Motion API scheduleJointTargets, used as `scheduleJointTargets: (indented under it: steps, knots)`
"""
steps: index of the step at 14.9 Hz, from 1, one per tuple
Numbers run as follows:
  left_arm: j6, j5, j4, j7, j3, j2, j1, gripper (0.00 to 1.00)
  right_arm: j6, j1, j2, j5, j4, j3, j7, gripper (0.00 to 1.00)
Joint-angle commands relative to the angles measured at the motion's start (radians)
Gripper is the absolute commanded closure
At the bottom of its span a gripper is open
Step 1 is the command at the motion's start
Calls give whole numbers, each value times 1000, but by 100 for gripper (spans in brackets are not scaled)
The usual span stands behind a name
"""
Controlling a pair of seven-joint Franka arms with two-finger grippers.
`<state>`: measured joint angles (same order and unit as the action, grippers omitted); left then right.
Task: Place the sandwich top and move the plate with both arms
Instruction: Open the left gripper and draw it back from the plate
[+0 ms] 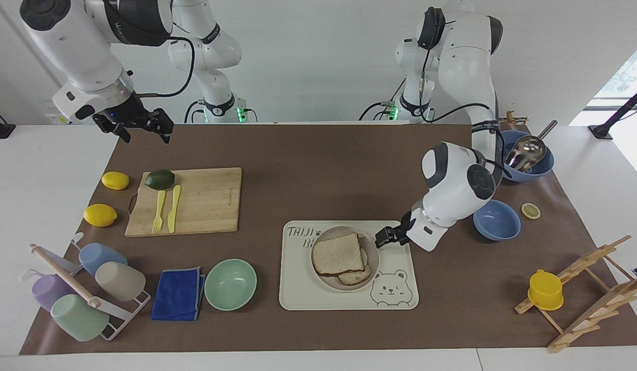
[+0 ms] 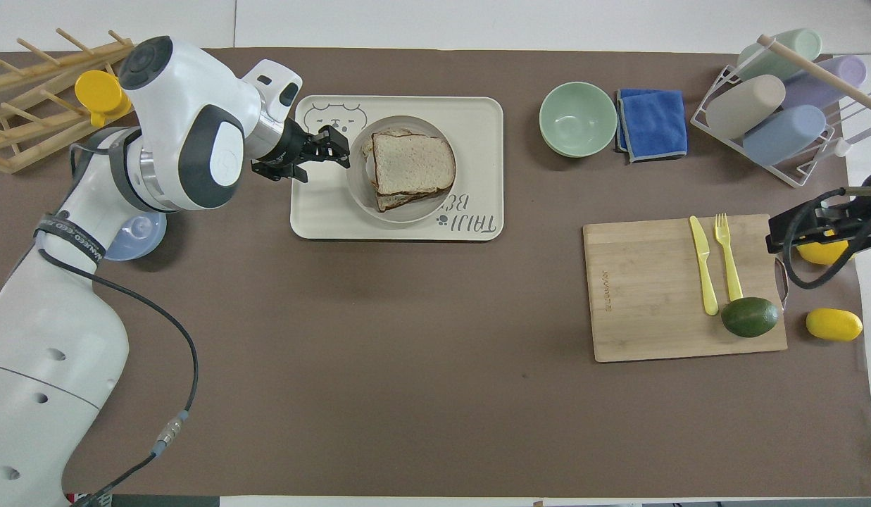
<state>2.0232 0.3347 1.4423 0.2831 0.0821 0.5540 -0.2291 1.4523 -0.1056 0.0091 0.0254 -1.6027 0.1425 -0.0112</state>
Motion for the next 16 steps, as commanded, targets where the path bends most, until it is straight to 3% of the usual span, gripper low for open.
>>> scheduleJointTargets:
  steps: [1, 4, 8, 13, 16]
  knots:
    - [-93, -48, 38, -18, -36, -133, 14, 0, -6, 9, -9, -7, -3, -3, -10, 0]
    - [-168, -196, 39, -21, -48, -221, 13, 0, -6, 9, -9, -7, -3, -3, -10, 0]
    - [-274, -301, 39, -21, -64, -313, 14, 0, -6, 9, -9, -7, -2, -3, -10, 0]
    - [-441, -332, 65, -65, -64, -460, 37, 0, -6, 9, -9, -5, 0, -3, -10, 0]
    - [-480, -333, 151, -111, -51, -563, 88, 0, -6, 9, -9, -5, 0, -3, -12, 0]
